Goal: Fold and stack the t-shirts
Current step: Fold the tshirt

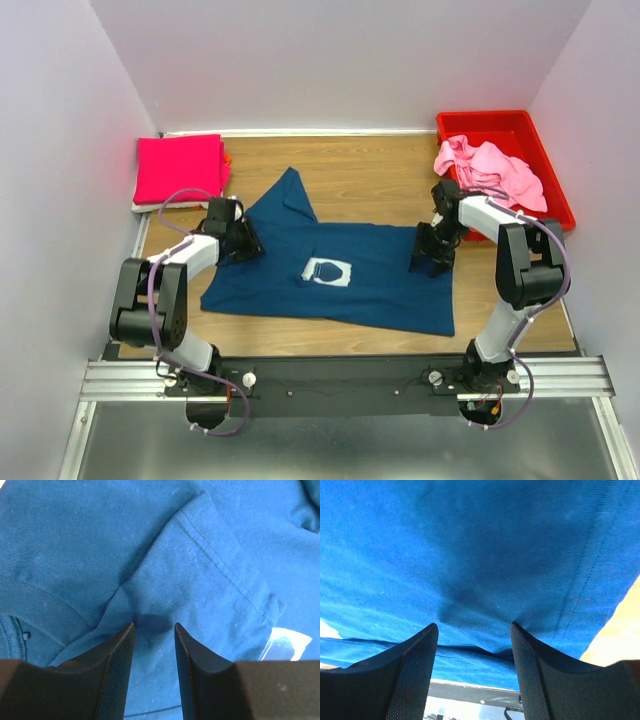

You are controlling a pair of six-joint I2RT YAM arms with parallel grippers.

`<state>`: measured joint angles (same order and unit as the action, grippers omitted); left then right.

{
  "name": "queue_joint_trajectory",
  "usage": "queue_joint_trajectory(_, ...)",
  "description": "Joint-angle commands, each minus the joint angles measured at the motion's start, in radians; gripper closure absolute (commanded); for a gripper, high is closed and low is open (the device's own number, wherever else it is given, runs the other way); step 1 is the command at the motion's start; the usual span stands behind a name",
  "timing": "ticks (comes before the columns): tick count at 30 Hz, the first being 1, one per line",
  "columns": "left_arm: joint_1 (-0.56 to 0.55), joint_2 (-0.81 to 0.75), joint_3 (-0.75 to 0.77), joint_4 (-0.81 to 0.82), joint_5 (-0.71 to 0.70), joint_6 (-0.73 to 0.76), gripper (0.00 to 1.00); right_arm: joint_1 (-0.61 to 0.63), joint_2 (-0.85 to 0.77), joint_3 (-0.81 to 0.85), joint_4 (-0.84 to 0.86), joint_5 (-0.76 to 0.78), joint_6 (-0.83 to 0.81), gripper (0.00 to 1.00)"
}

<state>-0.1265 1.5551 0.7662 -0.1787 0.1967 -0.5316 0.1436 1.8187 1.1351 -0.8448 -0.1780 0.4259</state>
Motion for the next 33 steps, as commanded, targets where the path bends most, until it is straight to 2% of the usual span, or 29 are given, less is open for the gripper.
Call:
queue_joint_trajectory(1, -0.007, -0.065, -0.084, -0.231, -0.071, -0.044, 0.55, 0.005, 0.004, -0.092, -0.039, 0.040, -0.012, 0.32)
queue_joint_trajectory(10, -0.007, -0.225, -0.117, -0.381, -0.094, -0.076, 0.56, 0.005, -0.053, -0.140, -0.045, 0.018, -0.019, 0.32)
queue_joint_trajectory(15, -0.007, -0.230, -0.024, -0.395, -0.121, -0.058, 0.55, 0.005, -0.116, -0.017, -0.056, 0.040, 0.011, 0.33)
queue_joint_trajectory(18, -0.007, -0.169, 0.094, -0.378, -0.126, -0.044, 0.55, 0.004, -0.128, 0.070, -0.059, 0.090, 0.042, 0.32)
queue_joint_trajectory(23, -0.007, -0.008, 0.334, -0.332, -0.103, 0.004, 0.55, 0.004, -0.084, 0.205, -0.060, 0.270, 0.053, 0.32)
queue_joint_trajectory(28, -0.016, 0.160, 0.533, -0.294, -0.080, 0.070, 0.55, -0.004, -0.013, 0.221, -0.028, 0.371, 0.050, 0.39)
queue_joint_trajectory(30, -0.024, 0.264, 0.661, -0.285, -0.072, 0.106, 0.55, -0.007, 0.005, 0.216, -0.007, 0.394, 0.057, 0.41)
queue_joint_trajectory(33, -0.027, 0.328, 0.741, -0.277, -0.059, 0.133, 0.55, -0.010, 0.013, 0.203, 0.015, 0.422, 0.068, 0.43)
